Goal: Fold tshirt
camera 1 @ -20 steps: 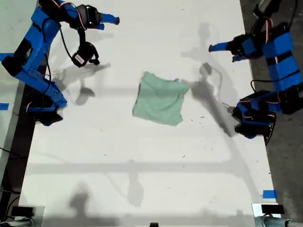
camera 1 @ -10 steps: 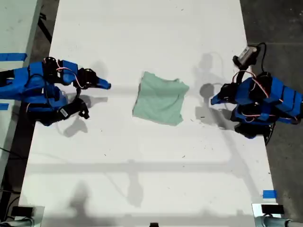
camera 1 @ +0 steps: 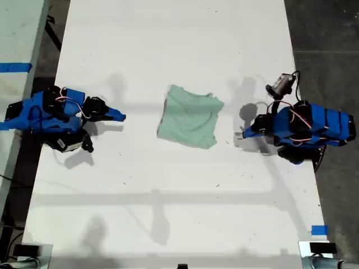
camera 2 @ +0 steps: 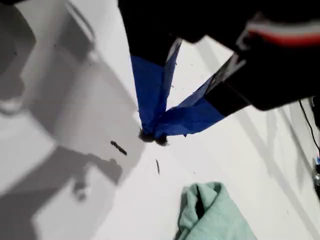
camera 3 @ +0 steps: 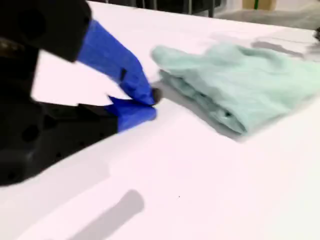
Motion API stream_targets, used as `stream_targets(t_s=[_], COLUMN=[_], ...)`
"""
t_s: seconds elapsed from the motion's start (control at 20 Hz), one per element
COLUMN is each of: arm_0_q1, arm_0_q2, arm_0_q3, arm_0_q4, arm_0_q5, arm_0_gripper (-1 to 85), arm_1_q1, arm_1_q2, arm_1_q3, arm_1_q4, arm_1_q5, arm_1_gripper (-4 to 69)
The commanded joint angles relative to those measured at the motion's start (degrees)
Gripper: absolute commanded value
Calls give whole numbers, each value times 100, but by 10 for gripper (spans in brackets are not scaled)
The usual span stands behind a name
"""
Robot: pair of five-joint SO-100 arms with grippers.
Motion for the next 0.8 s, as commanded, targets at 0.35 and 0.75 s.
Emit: stream_targets(t_s=[0.35, 0.75], arm_0_q1=[1881, 2013], arm_0_q2=[615, 615], arm_0_q3=[79, 79], arm_0_q4=[167, 167], arm_0_q5=[-185, -185], arm_0_gripper=[113, 113], arm_1_q1=[-686, -686], arm_1_q2=[650, 650], arm_1_q3=[158, 158], arm_1_q4=[141, 141], arm_1_q5=[-3709, -3709], arm_1_gripper=[54, 54])
